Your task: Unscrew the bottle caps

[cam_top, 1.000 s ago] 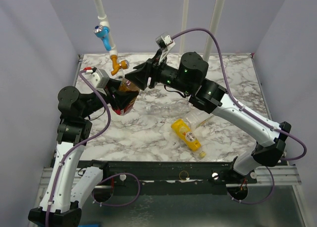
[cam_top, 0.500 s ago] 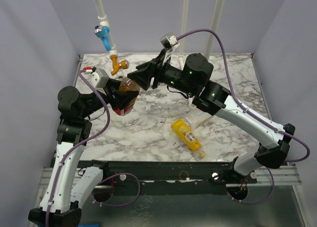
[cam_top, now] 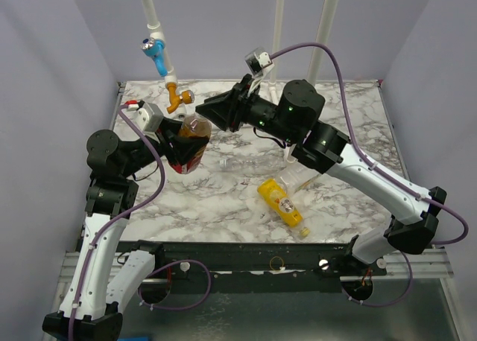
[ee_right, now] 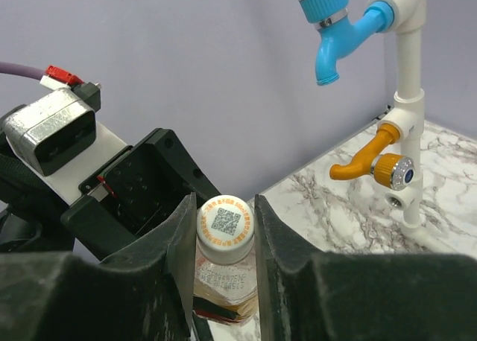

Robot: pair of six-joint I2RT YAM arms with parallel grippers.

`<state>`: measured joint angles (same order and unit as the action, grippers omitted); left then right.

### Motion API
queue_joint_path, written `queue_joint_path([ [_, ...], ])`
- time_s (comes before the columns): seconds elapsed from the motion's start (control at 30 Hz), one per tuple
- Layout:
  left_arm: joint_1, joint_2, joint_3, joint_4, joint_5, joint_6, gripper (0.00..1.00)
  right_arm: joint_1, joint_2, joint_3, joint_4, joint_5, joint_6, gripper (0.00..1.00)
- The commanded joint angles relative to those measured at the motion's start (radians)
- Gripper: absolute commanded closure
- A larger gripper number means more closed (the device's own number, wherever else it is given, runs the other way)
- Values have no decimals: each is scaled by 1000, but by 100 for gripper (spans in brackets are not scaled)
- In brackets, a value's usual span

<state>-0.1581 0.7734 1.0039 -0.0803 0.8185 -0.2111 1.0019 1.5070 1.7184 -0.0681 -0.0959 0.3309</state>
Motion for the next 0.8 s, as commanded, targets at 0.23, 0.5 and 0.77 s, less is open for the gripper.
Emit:
queue_joint_path([
  [0.23, 4, 15, 64, 21, 200, -158, 80, 3, -71, -18, 106, -301, -111, 95],
  [0.5, 3, 49, 102, 30, 457, -331, 80, 1, -200, -160, 242, -698, -170, 99],
  [0.77, 3, 42, 99, 33, 465, -327, 80, 1, -187, -152, 219, -631, -180, 95],
])
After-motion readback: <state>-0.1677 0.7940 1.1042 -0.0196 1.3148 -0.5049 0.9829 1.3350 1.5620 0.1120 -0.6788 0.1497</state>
